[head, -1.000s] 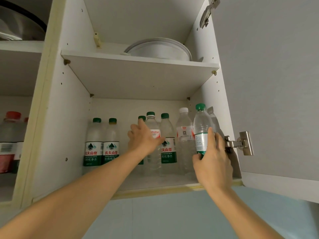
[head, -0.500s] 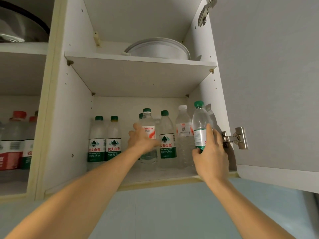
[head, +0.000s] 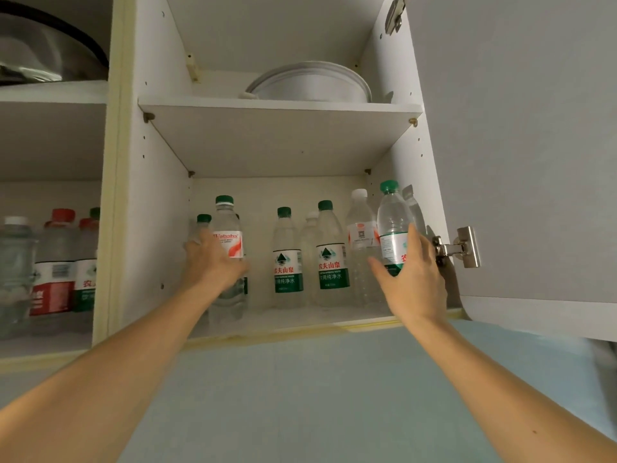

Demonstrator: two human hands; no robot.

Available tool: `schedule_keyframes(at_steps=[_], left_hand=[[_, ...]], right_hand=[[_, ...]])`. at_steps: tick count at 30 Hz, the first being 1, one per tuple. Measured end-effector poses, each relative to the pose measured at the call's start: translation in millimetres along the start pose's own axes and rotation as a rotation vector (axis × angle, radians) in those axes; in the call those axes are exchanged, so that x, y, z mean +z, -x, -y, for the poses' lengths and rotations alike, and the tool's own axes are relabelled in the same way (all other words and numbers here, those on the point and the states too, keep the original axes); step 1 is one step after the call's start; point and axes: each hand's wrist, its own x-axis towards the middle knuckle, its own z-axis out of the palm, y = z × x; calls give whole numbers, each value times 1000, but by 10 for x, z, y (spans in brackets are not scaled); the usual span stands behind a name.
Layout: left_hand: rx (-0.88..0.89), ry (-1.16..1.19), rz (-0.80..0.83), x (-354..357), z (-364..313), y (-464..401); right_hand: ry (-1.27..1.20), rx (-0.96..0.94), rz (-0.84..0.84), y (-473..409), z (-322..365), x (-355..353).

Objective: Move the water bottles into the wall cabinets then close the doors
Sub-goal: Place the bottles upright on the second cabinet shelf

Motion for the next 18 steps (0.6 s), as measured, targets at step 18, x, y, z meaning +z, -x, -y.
schedule_keyframes(at_steps=[18], left_hand=[[115, -135, -112, -118, 482, 30]], right_hand=[[-193, -338, 322, -6, 883, 421]])
